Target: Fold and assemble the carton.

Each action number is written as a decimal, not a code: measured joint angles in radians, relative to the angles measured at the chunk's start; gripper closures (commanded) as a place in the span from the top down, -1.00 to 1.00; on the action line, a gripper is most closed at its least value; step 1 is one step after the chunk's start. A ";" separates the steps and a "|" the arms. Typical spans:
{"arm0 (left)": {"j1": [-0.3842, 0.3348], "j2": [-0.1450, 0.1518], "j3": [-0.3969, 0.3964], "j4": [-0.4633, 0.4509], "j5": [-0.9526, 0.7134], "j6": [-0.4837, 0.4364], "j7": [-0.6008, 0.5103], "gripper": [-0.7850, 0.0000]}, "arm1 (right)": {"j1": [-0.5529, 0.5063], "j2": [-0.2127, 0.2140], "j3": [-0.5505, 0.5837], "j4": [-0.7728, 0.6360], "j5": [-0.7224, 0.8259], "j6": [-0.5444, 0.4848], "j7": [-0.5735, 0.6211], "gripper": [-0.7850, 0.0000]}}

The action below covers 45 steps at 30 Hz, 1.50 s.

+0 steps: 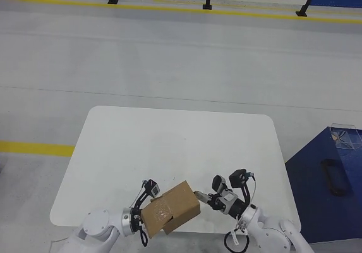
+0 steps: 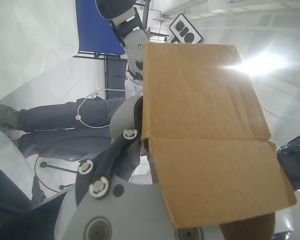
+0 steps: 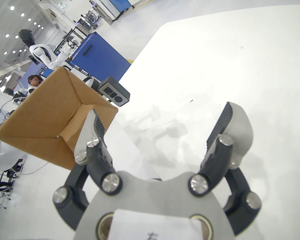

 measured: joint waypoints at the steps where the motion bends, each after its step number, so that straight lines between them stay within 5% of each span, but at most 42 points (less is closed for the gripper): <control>1: -0.001 0.000 0.002 0.000 0.001 0.000 0.002 -1.00 | 0.003 0.000 -0.005 0.001 0.002 -0.001 0.001 1.00; 10: -0.013 -0.004 0.007 -0.003 -0.033 -0.013 -0.009 -1.00 | 0.001 0.005 0.099 0.019 0.108 -0.028 -0.099 1.00; 18: -0.013 -0.004 0.006 -0.004 -0.034 -0.016 -0.011 -1.00 | -0.053 -0.001 0.214 0.039 0.030 0.025 -0.423 1.00; 29: -0.004 -0.006 0.007 -0.026 -0.061 0.023 0.029 -1.00 | -0.052 -0.001 0.213 0.038 0.031 0.024 -0.411 1.00; 34: 0.046 -0.025 0.029 -0.239 -0.251 0.379 0.403 -1.00 | -0.052 -0.001 0.213 0.038 0.031 0.024 -0.411 1.00; 37: 0.083 -0.045 0.055 -0.358 -0.381 0.507 0.651 -1.00 | -0.052 -0.001 0.213 0.038 0.031 0.024 -0.411 1.00; 45: 0.102 -0.115 0.128 -0.482 -0.982 0.471 1.356 -1.00 | -0.052 -0.001 0.213 0.038 0.031 0.024 -0.411 1.00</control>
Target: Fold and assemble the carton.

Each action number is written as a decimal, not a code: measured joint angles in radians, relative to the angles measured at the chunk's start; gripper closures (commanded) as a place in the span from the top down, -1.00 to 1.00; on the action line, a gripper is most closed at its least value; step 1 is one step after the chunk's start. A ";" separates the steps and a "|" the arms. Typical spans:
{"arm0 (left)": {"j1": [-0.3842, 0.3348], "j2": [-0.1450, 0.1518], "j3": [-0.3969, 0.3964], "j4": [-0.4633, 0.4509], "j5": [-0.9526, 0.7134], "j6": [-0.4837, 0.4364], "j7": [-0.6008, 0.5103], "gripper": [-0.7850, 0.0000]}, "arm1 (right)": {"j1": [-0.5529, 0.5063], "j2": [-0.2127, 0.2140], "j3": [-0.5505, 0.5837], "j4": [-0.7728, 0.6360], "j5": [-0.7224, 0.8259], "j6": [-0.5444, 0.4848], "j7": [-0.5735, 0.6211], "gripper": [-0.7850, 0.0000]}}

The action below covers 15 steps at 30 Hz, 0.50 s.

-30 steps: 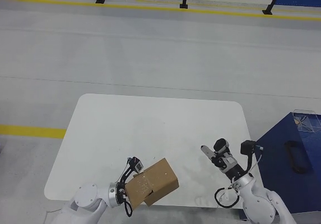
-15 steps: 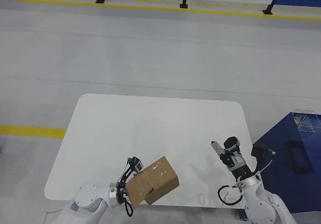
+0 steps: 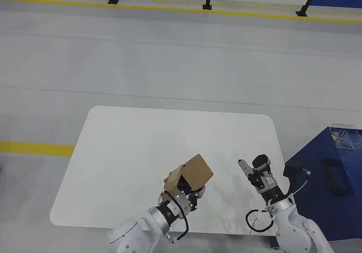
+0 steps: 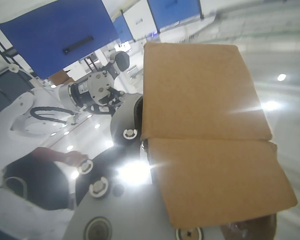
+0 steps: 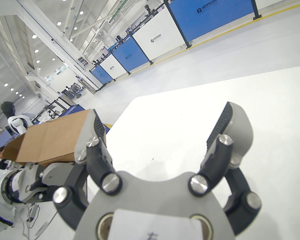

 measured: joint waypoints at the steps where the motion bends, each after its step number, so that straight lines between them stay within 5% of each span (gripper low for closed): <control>1: -0.004 -0.008 0.007 -0.001 -0.064 -0.027 0.067 -1.00 | 0.000 0.000 0.000 0.000 0.000 0.000 0.000 1.00; 7: -0.067 -0.049 0.054 0.039 -0.324 -0.259 0.495 -1.00 | 0.000 0.000 0.000 0.000 0.000 0.000 0.000 1.00; 15: -0.178 -0.088 0.119 0.188 -0.228 -0.407 0.694 -1.00 | 0.000 0.000 0.000 0.000 0.000 0.000 0.000 1.00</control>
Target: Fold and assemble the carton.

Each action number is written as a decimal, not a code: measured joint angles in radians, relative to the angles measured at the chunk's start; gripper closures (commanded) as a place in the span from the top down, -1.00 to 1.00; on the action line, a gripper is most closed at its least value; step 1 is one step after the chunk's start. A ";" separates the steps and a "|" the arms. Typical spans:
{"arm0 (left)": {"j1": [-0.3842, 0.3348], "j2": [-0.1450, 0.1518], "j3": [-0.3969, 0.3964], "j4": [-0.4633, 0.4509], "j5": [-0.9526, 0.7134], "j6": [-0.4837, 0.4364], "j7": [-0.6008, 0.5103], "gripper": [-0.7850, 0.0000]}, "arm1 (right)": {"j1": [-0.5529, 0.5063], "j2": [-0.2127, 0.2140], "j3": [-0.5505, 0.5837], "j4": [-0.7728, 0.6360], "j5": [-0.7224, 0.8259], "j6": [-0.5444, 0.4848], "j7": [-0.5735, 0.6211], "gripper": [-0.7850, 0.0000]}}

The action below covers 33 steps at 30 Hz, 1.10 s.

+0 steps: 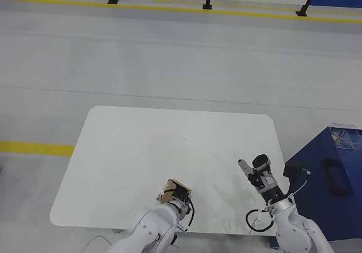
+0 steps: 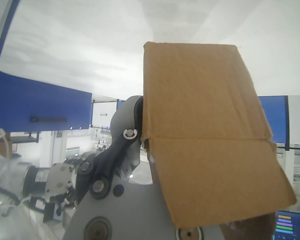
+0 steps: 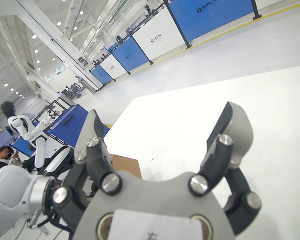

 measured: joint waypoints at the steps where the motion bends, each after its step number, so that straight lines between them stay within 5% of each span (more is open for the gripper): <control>1: -0.009 -0.003 0.001 0.016 0.009 -0.008 0.005 -1.00 | 0.000 0.000 0.000 0.000 0.000 0.000 0.000 1.00; 2: -0.017 -0.006 0.002 0.031 0.019 -0.015 0.010 -1.00 | 0.000 0.000 0.000 0.000 0.000 0.000 0.000 1.00; 3: -0.025 -0.010 0.003 0.050 0.028 -0.023 0.020 -0.54 | 0.000 0.000 0.000 0.000 0.000 0.000 0.000 1.00; 4: -0.029 -0.012 0.003 0.062 0.030 -0.027 0.028 1.00 | 0.000 0.000 0.000 0.000 0.000 0.000 0.000 1.00; 13: -0.013 -0.020 -0.018 0.031 0.081 0.004 0.002 1.00 | 0.000 0.000 0.000 0.000 0.000 0.000 0.000 1.00; 20: 0.167 0.019 -0.130 -0.289 0.149 0.116 -0.083 1.00 | 0.000 0.000 0.000 0.000 0.000 0.000 0.000 1.00; 25: 0.354 0.056 -0.296 -0.461 0.156 0.233 -0.319 1.00 | 0.000 0.000 0.000 0.000 0.000 0.000 0.000 1.00; 29: 0.433 0.071 -0.424 -0.429 0.090 0.318 -0.595 1.00 | 0.000 0.000 0.000 0.000 0.000 0.000 0.000 1.00; 33: 0.448 0.085 -0.483 -0.352 0.043 0.543 -0.827 1.00 | 0.000 0.000 0.000 0.000 0.000 0.000 0.000 1.00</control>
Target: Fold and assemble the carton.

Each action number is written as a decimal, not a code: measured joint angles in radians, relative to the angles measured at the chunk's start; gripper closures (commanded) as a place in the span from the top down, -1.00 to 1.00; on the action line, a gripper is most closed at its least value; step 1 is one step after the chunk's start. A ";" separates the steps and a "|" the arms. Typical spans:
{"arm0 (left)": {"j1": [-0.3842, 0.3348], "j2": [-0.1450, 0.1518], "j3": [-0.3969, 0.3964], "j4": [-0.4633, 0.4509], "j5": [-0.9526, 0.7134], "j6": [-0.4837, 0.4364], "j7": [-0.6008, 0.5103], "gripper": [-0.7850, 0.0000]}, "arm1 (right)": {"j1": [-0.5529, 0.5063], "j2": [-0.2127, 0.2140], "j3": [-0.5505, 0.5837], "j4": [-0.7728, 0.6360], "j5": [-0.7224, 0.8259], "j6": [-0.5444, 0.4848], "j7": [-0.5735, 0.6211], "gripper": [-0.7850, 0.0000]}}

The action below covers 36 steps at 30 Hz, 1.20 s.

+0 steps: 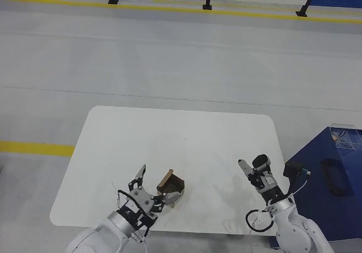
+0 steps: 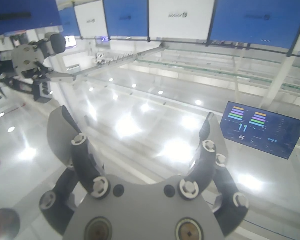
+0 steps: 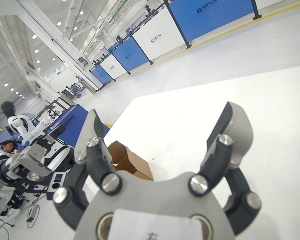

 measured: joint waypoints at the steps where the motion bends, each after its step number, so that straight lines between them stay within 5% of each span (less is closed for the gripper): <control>1: -0.001 0.000 0.000 0.001 0.005 0.035 -0.016 1.00 | 0.000 0.000 0.000 0.000 0.000 0.000 0.000 1.00; 7: -0.001 0.000 0.002 -0.002 0.007 -0.033 0.021 1.00 | 0.000 0.000 0.000 0.000 0.000 0.000 0.000 1.00; 17: -0.008 0.007 -0.004 -0.026 0.048 0.005 0.031 1.00 | 0.010 0.000 -0.010 -0.002 -0.044 0.040 0.017 1.00; 21: 0.026 0.037 -0.054 -0.128 0.377 0.167 0.027 1.00 | 0.059 -0.005 -0.100 -0.030 -0.249 0.166 0.123 1.00; 27: 0.108 0.081 -0.072 -0.222 0.860 0.384 -0.014 1.00 | 0.183 -0.015 -0.229 -0.008 -0.423 0.215 0.295 1.00; 31: 0.126 0.097 -0.023 -0.176 1.085 0.449 -0.045 1.00 | 0.279 -0.026 -0.303 0.047 -0.457 0.229 0.382 1.00; 36: 0.116 0.093 -0.007 -0.140 1.127 0.380 -0.004 1.00 | 0.312 -0.030 -0.325 0.077 -0.451 0.233 0.432 1.00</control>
